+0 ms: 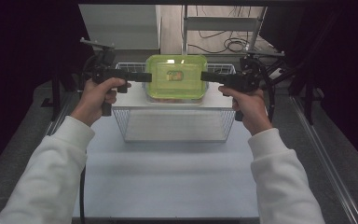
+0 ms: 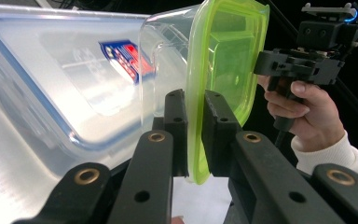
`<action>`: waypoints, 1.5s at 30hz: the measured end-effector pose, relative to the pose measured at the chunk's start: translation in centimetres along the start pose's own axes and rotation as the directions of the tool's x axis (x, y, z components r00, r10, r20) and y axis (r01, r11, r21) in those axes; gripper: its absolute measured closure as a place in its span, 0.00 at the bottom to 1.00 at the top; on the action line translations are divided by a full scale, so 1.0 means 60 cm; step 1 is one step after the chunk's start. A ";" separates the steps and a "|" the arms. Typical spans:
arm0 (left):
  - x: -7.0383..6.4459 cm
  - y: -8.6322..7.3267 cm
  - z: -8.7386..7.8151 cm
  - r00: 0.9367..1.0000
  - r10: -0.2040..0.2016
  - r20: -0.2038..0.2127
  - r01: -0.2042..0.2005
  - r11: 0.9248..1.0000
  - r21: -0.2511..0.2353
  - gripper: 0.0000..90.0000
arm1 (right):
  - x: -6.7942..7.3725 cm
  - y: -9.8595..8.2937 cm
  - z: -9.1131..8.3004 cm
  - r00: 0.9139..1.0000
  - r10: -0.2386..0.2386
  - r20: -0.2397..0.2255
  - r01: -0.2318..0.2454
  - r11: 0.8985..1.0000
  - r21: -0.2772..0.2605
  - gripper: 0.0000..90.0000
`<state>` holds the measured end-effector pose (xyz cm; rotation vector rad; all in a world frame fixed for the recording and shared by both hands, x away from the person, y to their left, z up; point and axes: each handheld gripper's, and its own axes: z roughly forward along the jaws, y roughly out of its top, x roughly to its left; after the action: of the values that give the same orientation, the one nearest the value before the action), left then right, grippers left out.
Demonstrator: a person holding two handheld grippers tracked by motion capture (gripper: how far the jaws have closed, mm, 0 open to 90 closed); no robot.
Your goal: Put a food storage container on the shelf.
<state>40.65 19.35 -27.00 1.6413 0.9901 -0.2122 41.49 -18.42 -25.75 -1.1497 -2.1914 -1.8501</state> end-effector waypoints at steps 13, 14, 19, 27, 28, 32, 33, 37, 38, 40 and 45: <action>0.027 0.037 0.014 1.000 -0.021 -0.022 0.021 1.000 0.003 0.91 | -0.033 0.029 0.022 0.998 0.057 0.000 -0.057 0.998 0.006 0.90; 0.031 0.038 0.015 0.999 -0.025 -0.025 0.025 1.000 0.005 0.91 | -0.035 0.030 0.024 0.998 0.061 0.000 -0.061 0.998 0.005 0.90; 0.043 0.041 0.015 0.999 -0.041 -0.017 0.041 0.999 -0.010 0.91 | -0.046 0.032 0.036 0.997 0.075 -0.004 -0.075 0.997 0.003 0.90; 0.056 0.047 0.025 0.987 -0.160 -0.014 0.158 0.985 -0.073 0.89 | -0.075 0.038 0.050 0.986 0.167 -0.024 -0.167 0.986 -0.007 0.86; 0.058 0.049 0.026 0.986 -0.168 -0.013 0.167 0.983 -0.078 0.89 | -0.079 0.039 0.053 0.984 0.176 -0.026 -0.177 0.984 -0.011 0.85; 0.073 0.051 0.032 0.977 -0.211 0.011 0.211 0.974 -0.085 0.88 | -0.092 0.040 0.060 0.975 0.217 -0.035 -0.218 0.976 -0.009 0.83; 0.076 0.051 0.033 0.975 -0.220 0.018 0.221 0.971 -0.087 0.87 | -0.094 0.041 0.062 0.973 0.229 -0.033 -0.230 0.973 -0.007 0.82; 0.086 0.052 0.037 0.966 -0.254 0.039 0.257 0.962 -0.092 0.86 | -0.102 0.042 0.069 0.964 0.264 -0.028 -0.264 0.965 0.001 0.80; 0.089 0.052 0.038 0.965 -0.260 0.044 0.263 0.960 -0.092 0.85 | -0.104 0.042 0.070 0.961 0.275 -0.029 -0.276 0.961 0.001 0.80; 0.094 0.052 0.040 0.961 -0.272 0.052 0.276 0.957 -0.089 0.84 | -0.108 0.041 0.072 0.956 0.293 -0.028 -0.293 0.956 0.003 0.79; 0.101 0.051 0.045 0.955 -0.288 0.075 0.294 0.951 -0.097 0.83 | -0.110 0.042 0.073 0.952 0.306 -0.029 -0.306 0.952 0.000 0.77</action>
<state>47.53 19.95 -29.40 1.3789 1.1762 -0.3976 49.45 -17.90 -28.10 -1.3632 -1.8651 -1.7287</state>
